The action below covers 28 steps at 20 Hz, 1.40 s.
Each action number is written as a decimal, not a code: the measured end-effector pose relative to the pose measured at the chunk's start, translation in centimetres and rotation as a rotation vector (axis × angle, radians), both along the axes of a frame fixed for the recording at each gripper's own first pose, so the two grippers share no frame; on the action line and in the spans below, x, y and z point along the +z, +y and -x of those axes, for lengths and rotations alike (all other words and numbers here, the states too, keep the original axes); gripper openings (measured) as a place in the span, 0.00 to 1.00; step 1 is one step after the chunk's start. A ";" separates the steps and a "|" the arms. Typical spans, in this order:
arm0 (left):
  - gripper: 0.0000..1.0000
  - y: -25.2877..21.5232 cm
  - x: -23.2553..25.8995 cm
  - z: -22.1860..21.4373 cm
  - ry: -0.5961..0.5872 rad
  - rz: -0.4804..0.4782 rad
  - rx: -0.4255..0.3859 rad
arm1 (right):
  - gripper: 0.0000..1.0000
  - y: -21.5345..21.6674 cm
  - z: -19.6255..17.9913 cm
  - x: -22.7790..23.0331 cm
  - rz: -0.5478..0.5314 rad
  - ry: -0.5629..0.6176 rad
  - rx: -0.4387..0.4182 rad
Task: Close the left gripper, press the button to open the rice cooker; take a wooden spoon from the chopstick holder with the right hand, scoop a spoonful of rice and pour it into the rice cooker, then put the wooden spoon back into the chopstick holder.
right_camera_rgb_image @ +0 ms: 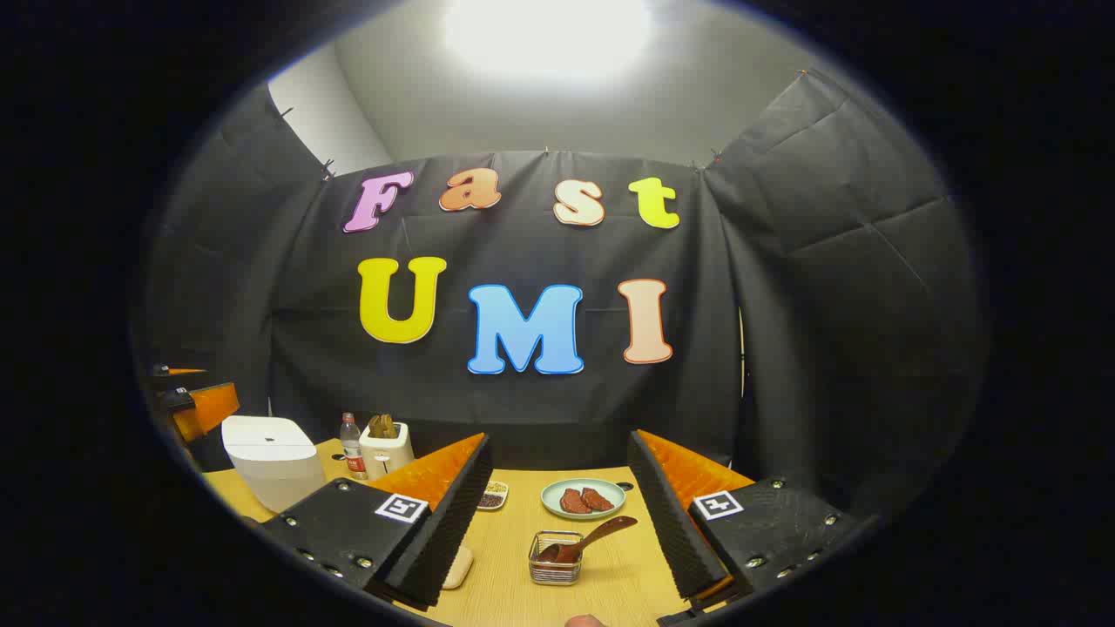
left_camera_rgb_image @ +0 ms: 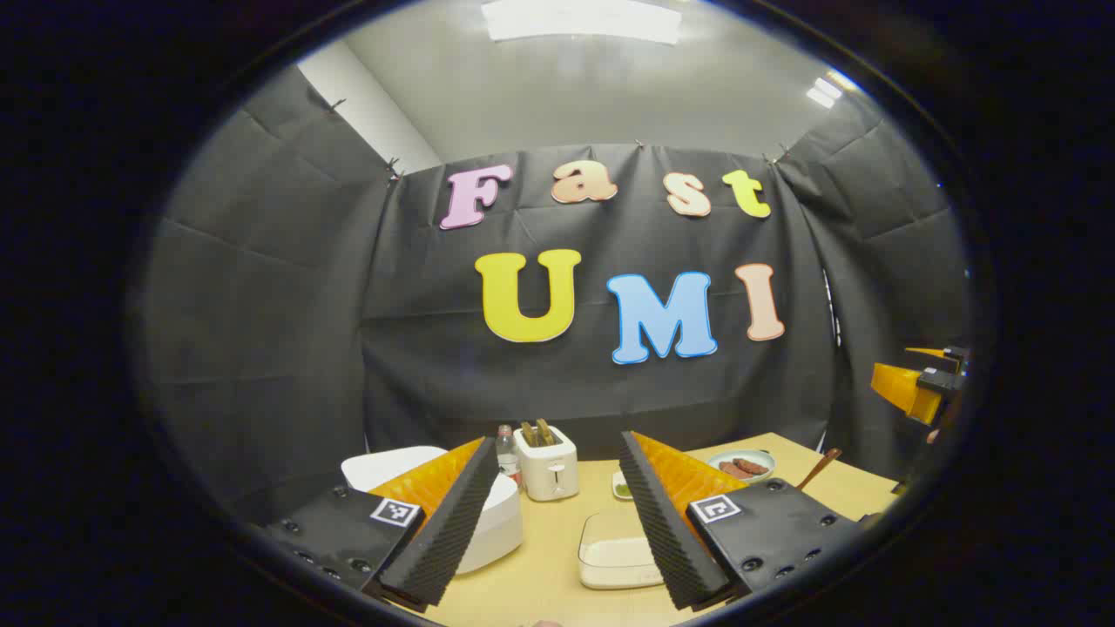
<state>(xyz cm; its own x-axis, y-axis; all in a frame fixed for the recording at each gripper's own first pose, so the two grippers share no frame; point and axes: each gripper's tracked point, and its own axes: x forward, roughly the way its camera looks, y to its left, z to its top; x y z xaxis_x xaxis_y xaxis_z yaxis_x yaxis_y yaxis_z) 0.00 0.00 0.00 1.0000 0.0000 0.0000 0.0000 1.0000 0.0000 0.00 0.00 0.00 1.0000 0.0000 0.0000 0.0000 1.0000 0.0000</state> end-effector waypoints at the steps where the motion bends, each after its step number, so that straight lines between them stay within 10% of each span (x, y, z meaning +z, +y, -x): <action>1: 0.97 0.0 0.1 0.1 -0.006 -0.001 0.004 | 0.95 0.0 -0.1 0.1 0.001 -0.002 0.000; 28: 0.95 1.1 1.7 -0.7 -0.027 -0.012 0.041 | 0.95 0.8 -1.1 0.0 -0.022 -0.001 0.026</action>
